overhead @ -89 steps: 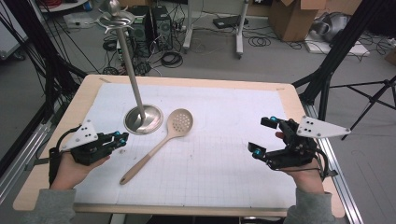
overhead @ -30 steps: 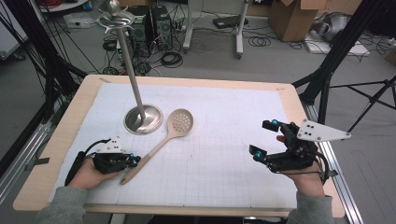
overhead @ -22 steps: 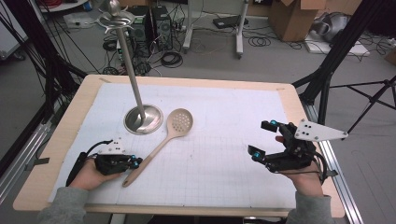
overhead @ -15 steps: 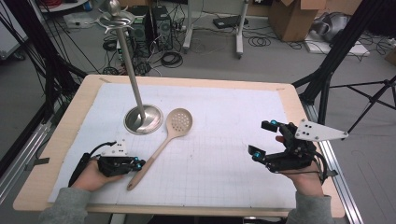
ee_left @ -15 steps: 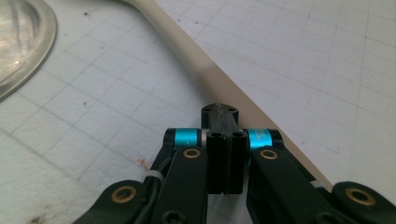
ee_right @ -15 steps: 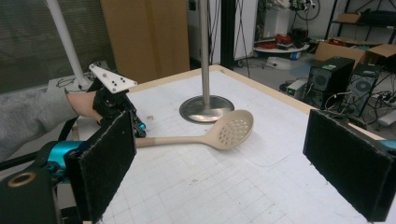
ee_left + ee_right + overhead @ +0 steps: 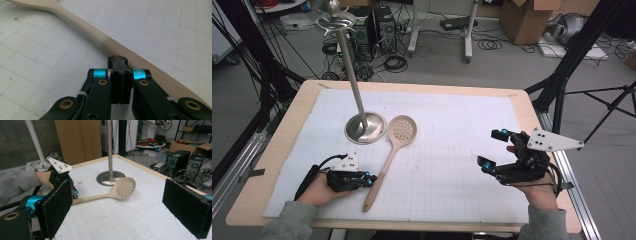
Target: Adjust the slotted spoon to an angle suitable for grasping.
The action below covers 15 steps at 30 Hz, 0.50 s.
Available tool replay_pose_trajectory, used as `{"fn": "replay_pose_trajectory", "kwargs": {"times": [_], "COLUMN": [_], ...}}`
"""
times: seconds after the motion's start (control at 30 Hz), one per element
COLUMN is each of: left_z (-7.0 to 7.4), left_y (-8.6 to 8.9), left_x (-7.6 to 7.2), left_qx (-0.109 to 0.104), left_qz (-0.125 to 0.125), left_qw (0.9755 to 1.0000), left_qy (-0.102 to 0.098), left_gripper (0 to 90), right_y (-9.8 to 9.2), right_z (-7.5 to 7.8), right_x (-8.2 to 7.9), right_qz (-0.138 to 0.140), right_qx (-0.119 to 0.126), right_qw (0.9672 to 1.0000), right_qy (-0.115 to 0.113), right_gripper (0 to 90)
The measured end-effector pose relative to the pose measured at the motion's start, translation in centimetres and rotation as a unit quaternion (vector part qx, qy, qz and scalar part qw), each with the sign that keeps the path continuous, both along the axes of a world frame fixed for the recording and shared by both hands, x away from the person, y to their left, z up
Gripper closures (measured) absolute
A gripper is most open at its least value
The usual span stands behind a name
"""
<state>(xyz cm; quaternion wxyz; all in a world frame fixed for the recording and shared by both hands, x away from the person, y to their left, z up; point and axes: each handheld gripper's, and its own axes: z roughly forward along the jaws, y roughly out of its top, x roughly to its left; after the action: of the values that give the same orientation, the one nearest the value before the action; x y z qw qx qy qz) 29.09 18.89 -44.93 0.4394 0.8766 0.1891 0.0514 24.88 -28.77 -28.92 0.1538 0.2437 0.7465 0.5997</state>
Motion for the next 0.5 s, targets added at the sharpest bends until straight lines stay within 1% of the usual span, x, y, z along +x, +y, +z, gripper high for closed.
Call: {"fn": "replay_pose_trajectory", "kwargs": {"times": [0.17,0.27,0.37,0.5], "left_z": [0.0,0.1,0.0,0.0], "left_y": [-0.8,-1.5,-2.3,-2.9], "left_x": [0.0,0.0,0.0,0.0], "left_qx": [-0.001,0.002,-0.003,-0.002], "left_qz": [-0.007,-0.015,-0.022,-0.026], "left_qw": [1.0000,0.9999,0.9998,0.9996], "left_qy": [0.004,0.003,0.004,0.004], "left_gripper": [89.7,89.7,89.7,89.7], "right_y": [-0.1,-0.1,-0.1,-0.1], "right_z": [0.0,-0.1,0.0,0.0], "right_x": [0.1,0.1,0.1,0.0], "right_qz": [-0.001,0.000,0.000,-0.001], "right_qx": [0.001,0.001,0.001,0.002], "right_qw": [1.0000,1.0000,1.0000,1.0000], "right_qy": [-0.004,-0.002,-0.002,0.001], "right_gripper": [8.2,8.2,8.2,8.2]}}
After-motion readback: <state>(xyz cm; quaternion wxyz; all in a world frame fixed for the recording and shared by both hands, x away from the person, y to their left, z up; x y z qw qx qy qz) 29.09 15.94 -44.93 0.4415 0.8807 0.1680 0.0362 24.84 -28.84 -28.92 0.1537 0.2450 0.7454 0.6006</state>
